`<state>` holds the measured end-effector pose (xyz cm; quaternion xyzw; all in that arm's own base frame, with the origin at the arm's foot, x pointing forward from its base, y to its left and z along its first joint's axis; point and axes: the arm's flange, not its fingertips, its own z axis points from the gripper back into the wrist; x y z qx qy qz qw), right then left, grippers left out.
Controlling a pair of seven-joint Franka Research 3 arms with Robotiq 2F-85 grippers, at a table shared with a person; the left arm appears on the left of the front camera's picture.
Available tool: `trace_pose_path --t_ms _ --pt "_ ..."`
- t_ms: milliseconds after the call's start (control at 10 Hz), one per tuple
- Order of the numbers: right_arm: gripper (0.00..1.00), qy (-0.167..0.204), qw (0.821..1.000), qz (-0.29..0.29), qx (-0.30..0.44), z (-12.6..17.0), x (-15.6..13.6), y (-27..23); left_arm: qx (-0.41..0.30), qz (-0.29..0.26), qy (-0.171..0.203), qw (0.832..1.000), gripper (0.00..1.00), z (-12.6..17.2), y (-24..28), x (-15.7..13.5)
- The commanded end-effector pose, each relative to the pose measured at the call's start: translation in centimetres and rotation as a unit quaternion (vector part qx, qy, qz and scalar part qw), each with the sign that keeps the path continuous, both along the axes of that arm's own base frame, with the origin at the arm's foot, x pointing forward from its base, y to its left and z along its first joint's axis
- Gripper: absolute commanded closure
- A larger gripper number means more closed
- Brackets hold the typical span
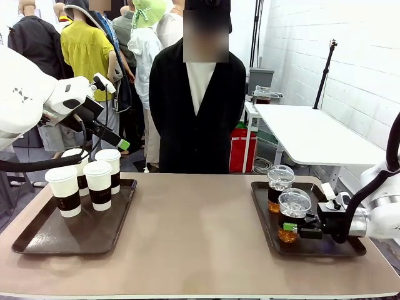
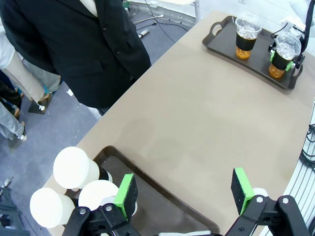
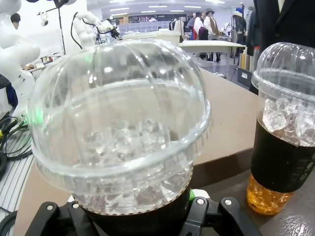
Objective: Distribute the coffee onto the tray.
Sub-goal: Pick up another iced Americano from the middle of the table and place it on the right Handle tray.
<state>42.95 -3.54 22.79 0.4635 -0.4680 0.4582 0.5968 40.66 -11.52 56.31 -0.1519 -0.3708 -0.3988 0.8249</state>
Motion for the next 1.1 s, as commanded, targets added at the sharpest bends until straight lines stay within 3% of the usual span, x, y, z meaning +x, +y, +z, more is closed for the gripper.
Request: trace_pose_path --t_ms 0,100,300,1000 --pt "0.34 -0.010 1.000 -0.005 0.018 -0.2 0.6 0.3 -0.005 -0.002 0.003 1.000 0.00 -0.1 0.2 0.0" --pt "0.34 -0.008 1.000 -0.005 0.020 -0.1 0.6 0.4 -0.005 -0.002 0.003 1.000 0.00 -0.1 0.2 0.0" --pt "0.00 0.006 1.000 -0.001 0.021 -0.2 0.5 0.4 -0.005 -0.002 0.003 1.000 0.00 -0.1 0.2 0.0" --pt "0.00 0.032 0.999 -0.026 0.008 0.5 -1.4 -1.5 -0.005 -0.002 0.003 1.000 0.00 -0.1 0.2 0.0"
